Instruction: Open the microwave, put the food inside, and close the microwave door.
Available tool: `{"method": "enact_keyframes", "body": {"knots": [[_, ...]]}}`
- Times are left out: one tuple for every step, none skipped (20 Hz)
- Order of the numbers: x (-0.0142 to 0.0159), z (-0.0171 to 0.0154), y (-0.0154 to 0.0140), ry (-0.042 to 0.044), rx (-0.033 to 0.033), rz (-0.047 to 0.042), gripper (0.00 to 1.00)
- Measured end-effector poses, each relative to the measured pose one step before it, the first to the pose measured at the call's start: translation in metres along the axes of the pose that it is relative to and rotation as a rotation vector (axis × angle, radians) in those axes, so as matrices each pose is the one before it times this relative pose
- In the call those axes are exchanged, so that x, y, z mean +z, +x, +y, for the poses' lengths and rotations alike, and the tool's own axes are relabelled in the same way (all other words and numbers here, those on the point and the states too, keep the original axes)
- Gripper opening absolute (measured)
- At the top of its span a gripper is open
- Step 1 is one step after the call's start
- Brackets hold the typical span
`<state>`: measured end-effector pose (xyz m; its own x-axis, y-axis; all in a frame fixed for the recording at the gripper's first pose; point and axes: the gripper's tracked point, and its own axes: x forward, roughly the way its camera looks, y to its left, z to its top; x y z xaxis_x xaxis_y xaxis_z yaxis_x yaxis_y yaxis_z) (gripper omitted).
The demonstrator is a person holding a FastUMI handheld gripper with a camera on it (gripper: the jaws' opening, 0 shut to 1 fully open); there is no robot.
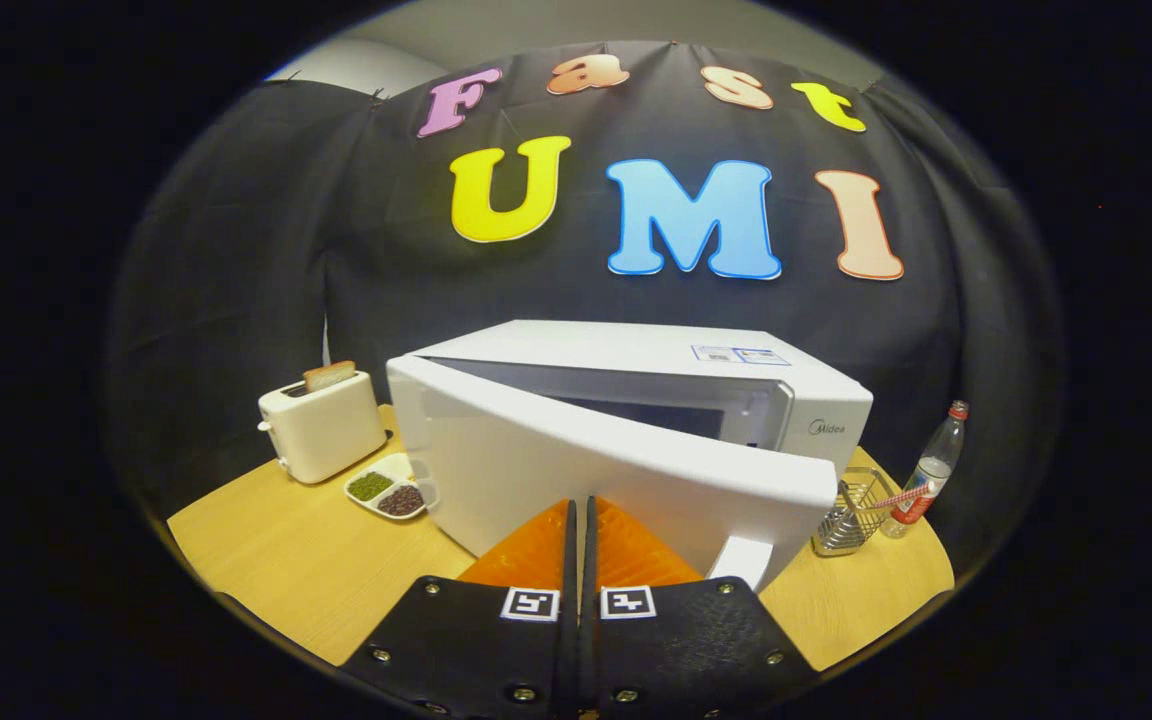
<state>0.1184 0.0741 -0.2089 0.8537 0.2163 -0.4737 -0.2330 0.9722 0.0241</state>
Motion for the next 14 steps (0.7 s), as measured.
{"method": "enact_keyframes", "body": {"knots": [[0.00154, -0.00926, 0.0093, 0.01582, -0.02005, -0.00118, 0.01], [0.00091, -0.00957, 0.01011, 0.023, -0.01732, 0.00339, 0.01], [-0.00087, -0.00834, 0.0081, 0.02353, -0.01802, 0.00839, 0.01], [0.00075, -0.00969, 0.00699, 0.02119, -0.0203, 0.00885, 0.01], [0.00422, -0.00485, 0.0073, 0.01584, -0.01465, -0.00254, 0.01], [0.00623, -0.00571, 0.00817, 0.00088, -0.01567, -0.0073, 0.01], [0.0036, -0.00631, 0.00438, -0.00836, -0.01726, -0.00284, 0.01], [0.00057, 0.00046, 0.00241, 0.00235, 0.00128, -0.00863, 0.01], [0.00134, -0.00123, 0.00537, -0.00556, -0.00986, 0.00063, 0.01], [0.00038, 0.00038, -0.00017, -0.01513, -0.01195, -0.01141, 0.01], [0.00086, -0.00061, -0.00098, -0.03119, -0.00825, -0.00691, 0.01], [0.00014, -0.00022, 0.0, -0.02037, -0.01031, -0.00371, 0.01], [-0.0007, 0.00088, -0.00092, 0.00051, -0.00618, 0.00245, 0.01], [0.00037, 0.00201, -0.00172, 0.0137, 0.0021, 0.00744, 0.01]]}}
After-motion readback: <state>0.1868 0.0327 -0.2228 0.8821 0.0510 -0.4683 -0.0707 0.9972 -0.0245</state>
